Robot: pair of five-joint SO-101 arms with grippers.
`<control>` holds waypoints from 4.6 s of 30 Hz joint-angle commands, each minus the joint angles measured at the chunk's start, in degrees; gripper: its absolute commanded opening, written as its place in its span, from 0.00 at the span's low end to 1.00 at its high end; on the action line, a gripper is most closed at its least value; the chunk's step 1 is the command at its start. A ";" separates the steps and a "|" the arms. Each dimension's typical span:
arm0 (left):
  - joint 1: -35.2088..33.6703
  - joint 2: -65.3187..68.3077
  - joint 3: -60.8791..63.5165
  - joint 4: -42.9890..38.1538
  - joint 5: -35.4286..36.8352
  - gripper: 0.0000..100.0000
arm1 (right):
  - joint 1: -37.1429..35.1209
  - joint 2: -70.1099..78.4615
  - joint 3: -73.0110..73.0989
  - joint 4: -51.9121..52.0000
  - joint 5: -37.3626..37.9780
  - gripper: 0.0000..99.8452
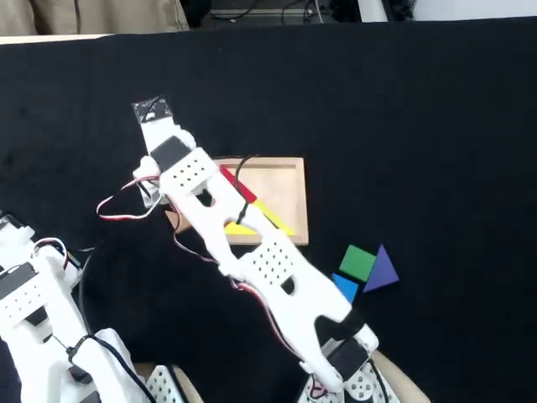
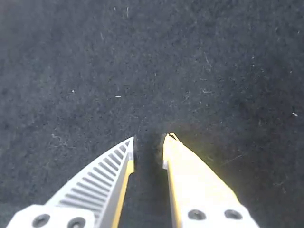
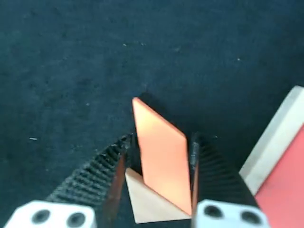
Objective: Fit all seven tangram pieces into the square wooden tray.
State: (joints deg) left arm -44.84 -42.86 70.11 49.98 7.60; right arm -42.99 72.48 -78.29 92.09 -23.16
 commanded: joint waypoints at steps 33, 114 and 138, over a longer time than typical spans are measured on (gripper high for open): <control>1.89 -1.41 0.57 -1.05 -0.44 0.12 | 3.08 3.21 -14.90 9.14 10.20 0.01; 4.09 -1.32 1.98 -4.57 -2.73 0.12 | 25.32 -65.45 99.12 -30.86 10.55 0.15; 4.09 -1.32 1.98 -4.66 -2.73 0.12 | 24.97 -66.95 98.95 -31.12 13.36 0.18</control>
State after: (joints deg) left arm -41.58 -43.21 72.31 46.20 5.32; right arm -17.14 9.45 20.97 61.49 -12.26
